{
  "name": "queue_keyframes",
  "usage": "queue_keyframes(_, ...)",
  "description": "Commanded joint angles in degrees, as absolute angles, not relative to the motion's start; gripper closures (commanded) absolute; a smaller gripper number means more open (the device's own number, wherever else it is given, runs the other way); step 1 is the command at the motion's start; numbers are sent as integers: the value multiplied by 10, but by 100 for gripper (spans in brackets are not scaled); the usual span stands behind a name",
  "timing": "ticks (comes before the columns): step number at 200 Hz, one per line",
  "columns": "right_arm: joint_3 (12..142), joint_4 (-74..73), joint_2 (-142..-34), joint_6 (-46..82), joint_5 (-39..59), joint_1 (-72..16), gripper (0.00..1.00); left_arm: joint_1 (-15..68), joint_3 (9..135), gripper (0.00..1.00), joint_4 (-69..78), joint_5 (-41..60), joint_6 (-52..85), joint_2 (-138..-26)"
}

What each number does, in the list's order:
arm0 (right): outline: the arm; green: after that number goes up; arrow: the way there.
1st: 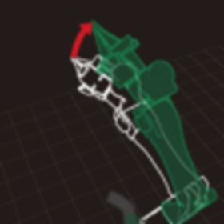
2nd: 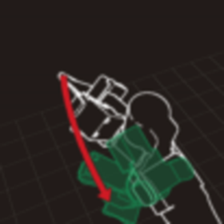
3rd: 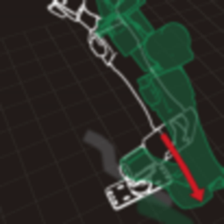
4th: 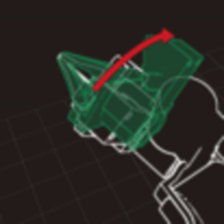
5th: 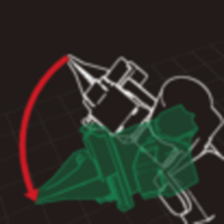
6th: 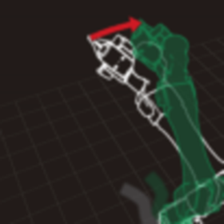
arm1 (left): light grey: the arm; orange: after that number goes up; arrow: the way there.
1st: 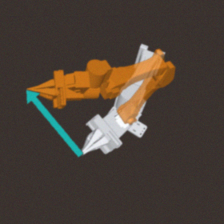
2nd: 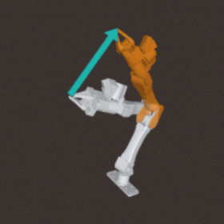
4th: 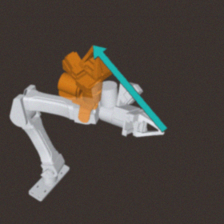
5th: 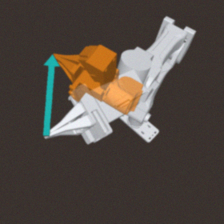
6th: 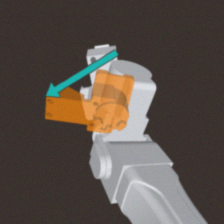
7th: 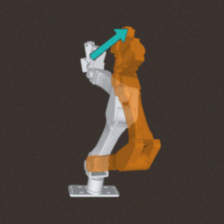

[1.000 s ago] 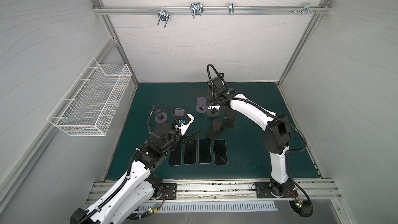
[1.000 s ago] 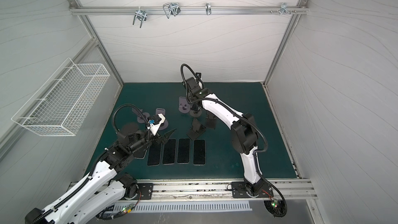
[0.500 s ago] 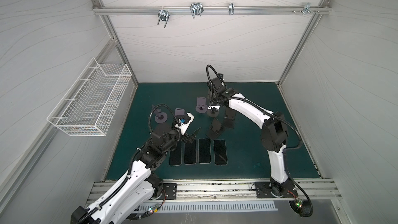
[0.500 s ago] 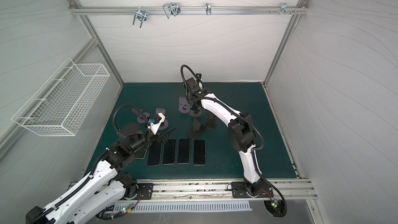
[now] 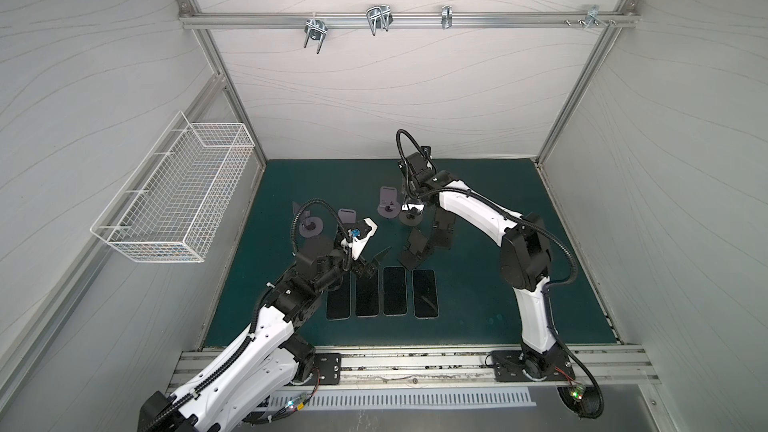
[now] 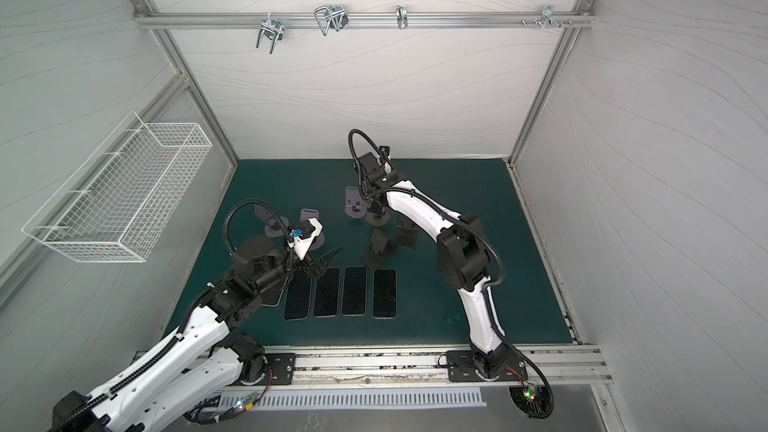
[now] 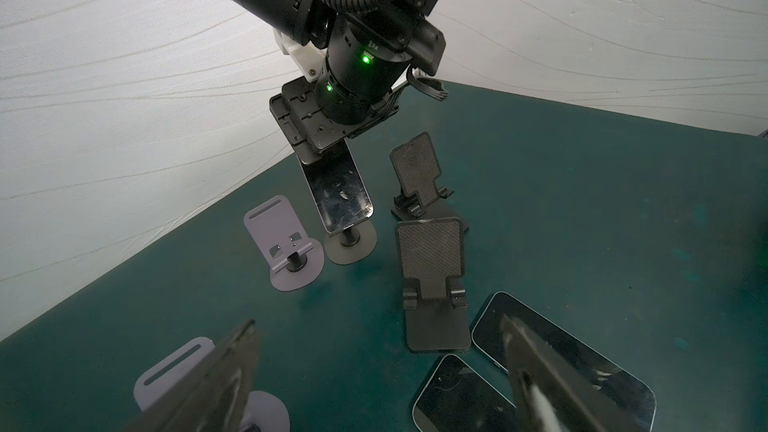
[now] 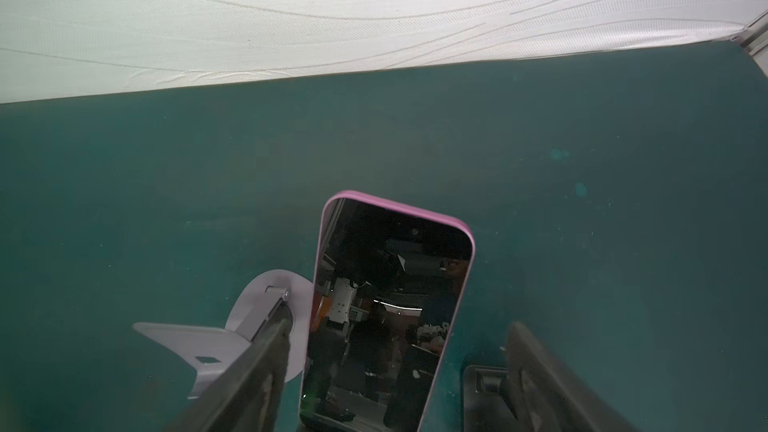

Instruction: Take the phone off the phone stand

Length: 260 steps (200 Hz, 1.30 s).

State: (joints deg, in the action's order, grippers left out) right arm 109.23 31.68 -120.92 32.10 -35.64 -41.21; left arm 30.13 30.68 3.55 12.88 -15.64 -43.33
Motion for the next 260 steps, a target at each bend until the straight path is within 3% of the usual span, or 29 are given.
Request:
queue_keyframes(1, 1122, 342, -1225, 341, -351, -408, 16, 304, 313, 8, 60, 137, -160, -430)
queue_keyframes(186, 1143, 428, -1239, 391, -386, -411, 17, 308, 306, 7, 50, 118, -184, -400)
queue_keyframes(260, 1191, 441, -1236, 358, -378, -408, 17, 308, 317, 8, 44, 112, -178, -432)
